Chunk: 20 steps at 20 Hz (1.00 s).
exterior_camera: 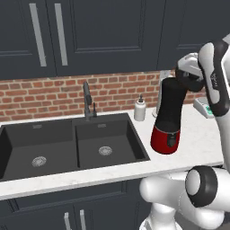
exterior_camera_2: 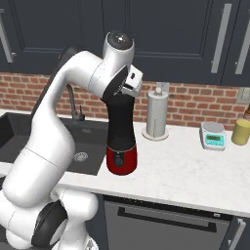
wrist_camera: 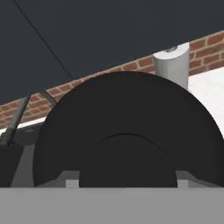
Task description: Close the lid blender by securely placing the lid on top.
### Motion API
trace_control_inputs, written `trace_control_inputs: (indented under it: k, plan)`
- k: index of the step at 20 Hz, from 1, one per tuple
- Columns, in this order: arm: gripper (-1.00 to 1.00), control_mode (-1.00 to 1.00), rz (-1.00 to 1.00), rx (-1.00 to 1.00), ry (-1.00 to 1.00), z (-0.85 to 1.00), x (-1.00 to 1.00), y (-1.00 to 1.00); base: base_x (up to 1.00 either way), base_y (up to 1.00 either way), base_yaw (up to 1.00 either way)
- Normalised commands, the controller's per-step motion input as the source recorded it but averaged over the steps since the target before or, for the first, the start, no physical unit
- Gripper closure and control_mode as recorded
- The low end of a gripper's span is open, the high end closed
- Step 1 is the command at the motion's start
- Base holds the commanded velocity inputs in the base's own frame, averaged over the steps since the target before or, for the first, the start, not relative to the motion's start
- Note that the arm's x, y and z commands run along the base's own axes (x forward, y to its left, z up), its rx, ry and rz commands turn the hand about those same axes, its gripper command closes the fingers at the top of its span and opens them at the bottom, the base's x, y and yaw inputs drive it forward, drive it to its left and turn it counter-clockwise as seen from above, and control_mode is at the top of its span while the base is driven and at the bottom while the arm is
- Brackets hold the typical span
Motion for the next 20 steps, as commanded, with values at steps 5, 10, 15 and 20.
trace_control_inputs:
  k: [5,10,15,20]
  plan:
    - [1.0,-1.0,0.04,0.0,0.21,0.0,0.55,0.01,0.0,0.0,0.0]
    - [1.0,-1.0,0.05,0.0,0.2,0.0,0.43,0.03,0.0,0.0,0.0]
    - [1.0,-1.0,0.08,-0.01,0.15,-0.02,0.26,0.0,0.0,0.0,0.0]
    - [1.0,-1.0,0.05,0.0,0.03,-0.14,0.05,0.0,0.0,0.0,0.0]
